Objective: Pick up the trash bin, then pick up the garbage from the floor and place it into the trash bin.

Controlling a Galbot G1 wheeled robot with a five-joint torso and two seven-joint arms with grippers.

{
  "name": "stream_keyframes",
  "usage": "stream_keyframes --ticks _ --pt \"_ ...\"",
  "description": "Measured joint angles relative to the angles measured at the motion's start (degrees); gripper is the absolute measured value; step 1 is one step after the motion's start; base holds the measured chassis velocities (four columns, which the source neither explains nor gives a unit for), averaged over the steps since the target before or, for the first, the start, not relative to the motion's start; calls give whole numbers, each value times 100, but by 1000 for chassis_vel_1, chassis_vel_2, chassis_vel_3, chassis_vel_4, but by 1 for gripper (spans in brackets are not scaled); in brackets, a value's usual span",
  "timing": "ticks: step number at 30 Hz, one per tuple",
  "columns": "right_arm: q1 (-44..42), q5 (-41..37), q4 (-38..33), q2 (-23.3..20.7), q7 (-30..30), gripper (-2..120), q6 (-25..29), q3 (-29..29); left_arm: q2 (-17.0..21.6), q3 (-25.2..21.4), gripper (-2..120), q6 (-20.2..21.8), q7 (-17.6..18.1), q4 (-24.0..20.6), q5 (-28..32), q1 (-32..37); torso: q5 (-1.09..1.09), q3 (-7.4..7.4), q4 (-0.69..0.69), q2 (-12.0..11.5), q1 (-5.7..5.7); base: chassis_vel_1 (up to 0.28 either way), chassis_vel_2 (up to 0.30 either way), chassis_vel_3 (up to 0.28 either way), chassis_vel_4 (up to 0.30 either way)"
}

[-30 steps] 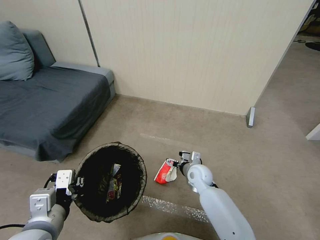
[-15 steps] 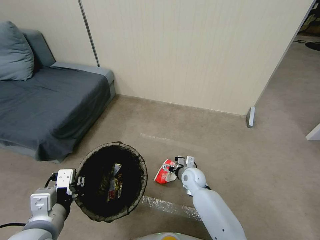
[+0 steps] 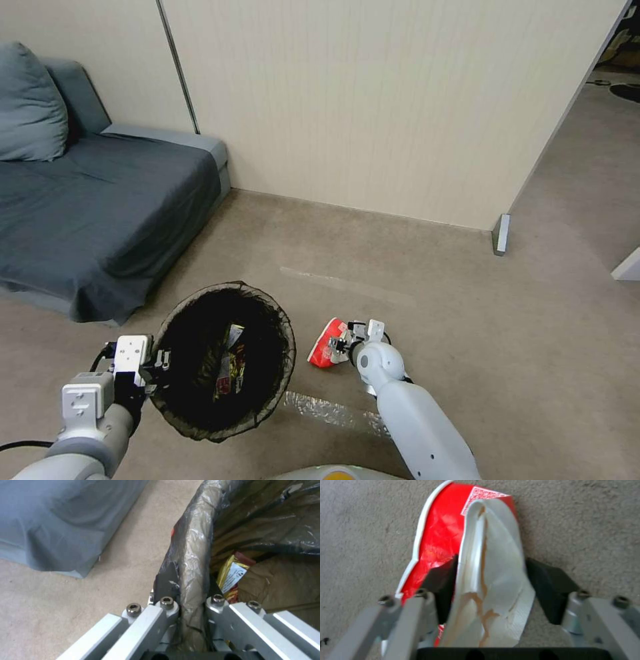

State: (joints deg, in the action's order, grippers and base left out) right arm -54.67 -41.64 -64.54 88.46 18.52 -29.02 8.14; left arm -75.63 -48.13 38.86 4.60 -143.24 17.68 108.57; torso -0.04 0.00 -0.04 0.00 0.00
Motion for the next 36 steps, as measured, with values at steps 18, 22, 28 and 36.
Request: stream_keyframes --ticks 18,22,28,36 --pt "-37 292 -60 -15 -111 0 83 -25 -67 58 2 -10 -9 0 -24 15 5 0 4 0 0 0 0 0 0" --pt "-59 674 -255 -81 -179 0 200 -2 -95 64 2 -11 -9 0 -27 10 6 0 5 0 0 0 0 0 0" --pt "-176 1272 -1259 -463 -393 0 343 128 -100 78 2 -12 -7 0 -23 -20 5 0 3 0 0 0 0 0 0" --pt "-316 1185 -4108 -1392 -594 0 92 421 -79 166 2 -9 -4 0 -18 -30 4 0 3 0 0 0 0 0 0"
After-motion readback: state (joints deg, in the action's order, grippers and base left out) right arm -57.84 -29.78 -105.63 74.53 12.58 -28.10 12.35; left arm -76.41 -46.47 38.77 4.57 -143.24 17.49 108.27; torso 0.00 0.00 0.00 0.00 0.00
